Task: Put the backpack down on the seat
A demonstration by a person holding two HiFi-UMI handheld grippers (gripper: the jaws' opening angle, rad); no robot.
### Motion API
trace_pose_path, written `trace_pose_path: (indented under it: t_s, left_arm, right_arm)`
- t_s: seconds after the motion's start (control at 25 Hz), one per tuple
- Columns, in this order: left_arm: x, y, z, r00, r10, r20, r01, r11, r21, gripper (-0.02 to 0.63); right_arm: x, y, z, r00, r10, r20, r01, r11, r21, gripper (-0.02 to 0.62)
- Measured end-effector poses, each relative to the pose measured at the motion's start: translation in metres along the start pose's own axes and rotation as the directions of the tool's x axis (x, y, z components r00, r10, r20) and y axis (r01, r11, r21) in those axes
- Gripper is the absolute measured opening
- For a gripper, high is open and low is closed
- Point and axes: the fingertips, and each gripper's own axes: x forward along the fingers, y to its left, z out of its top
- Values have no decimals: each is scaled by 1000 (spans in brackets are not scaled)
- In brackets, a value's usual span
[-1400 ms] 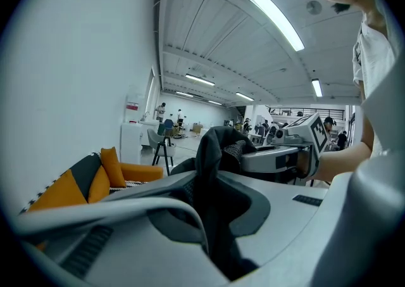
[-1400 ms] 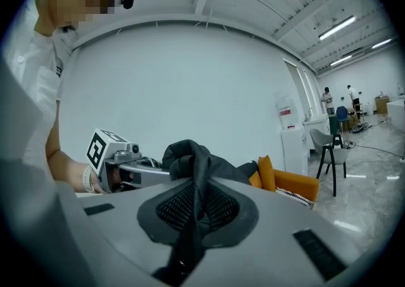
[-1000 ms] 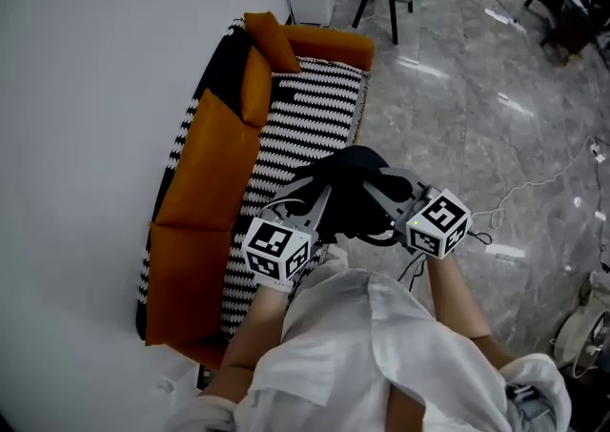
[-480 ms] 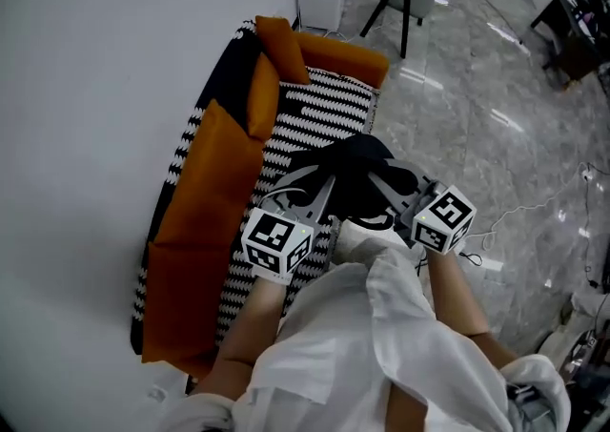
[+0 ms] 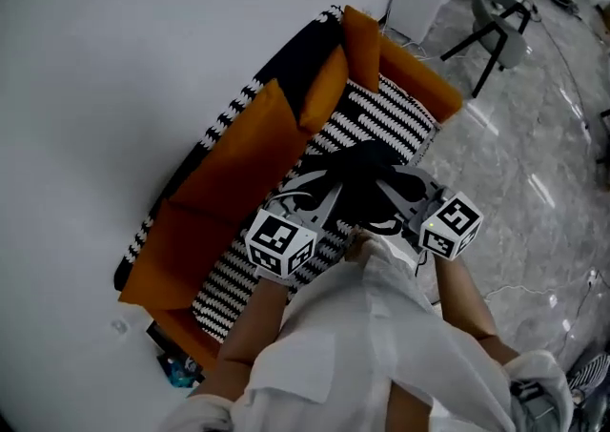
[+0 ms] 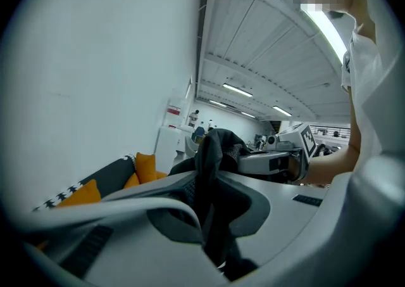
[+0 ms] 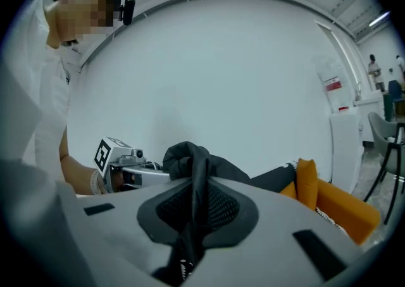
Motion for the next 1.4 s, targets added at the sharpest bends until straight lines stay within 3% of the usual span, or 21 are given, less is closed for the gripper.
trace_pose_path:
  t_s: [0.4, 0.64, 1.4]
  left_arm:
    - [2, 54, -11, 972, 233, 23, -229, 966, -118, 58]
    - [-1, 66, -19, 948, 316, 33, -306, 936, -173, 57]
    - [-18, 106, -79, 943, 330, -47, -329, 900, -287, 58]
  right_arm:
    - [61, -26, -6, 960, 256, -110, -259, 966, -12, 38]
    - [82, -32, -12, 923, 346, -169, -355, 934, -24, 38]
    - [127, -22, -67, 892, 345, -293, -351, 936, 33, 38]
